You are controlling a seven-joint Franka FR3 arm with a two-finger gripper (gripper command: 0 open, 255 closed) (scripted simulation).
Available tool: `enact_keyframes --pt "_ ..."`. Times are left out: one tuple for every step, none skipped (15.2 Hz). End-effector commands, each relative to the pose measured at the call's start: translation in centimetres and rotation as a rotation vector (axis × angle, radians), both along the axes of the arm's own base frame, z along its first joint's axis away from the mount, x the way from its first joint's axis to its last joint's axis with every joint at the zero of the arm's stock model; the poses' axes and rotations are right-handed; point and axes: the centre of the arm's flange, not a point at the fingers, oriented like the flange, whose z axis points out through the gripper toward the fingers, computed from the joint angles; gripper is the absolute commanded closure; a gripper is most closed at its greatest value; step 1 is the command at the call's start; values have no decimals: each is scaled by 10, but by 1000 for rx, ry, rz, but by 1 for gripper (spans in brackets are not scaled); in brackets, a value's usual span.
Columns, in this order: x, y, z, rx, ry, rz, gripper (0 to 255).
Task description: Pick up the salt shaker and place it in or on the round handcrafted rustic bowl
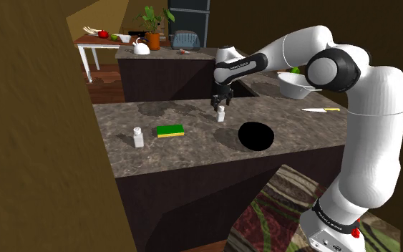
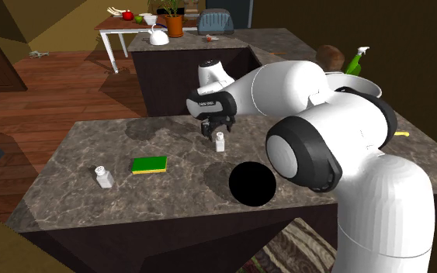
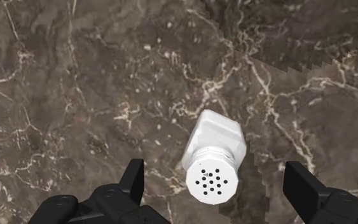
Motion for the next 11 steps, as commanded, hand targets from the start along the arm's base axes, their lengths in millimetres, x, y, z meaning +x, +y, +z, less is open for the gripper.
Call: enact_keyframes --pt "0 -1 -4 0 0 0 0" --pt "0 -1 -4 0 0 0 0" --pt "0 -1 -4 0 0 0 0" --pt "0 -1 -4 0 0 0 0" --pt "0 -1 -4 0 0 0 0" --pt "0 -1 -4 0 0 0 0" --pt "0 -1 -4 0 0 0 0" --pt "0 -1 -4 0 0 0 255" --pt "0 -1 -4 0 0 0 255" --pt "0 -1 -4 0 0 0 255" --pt "0 -1 -4 0 0 0 255"
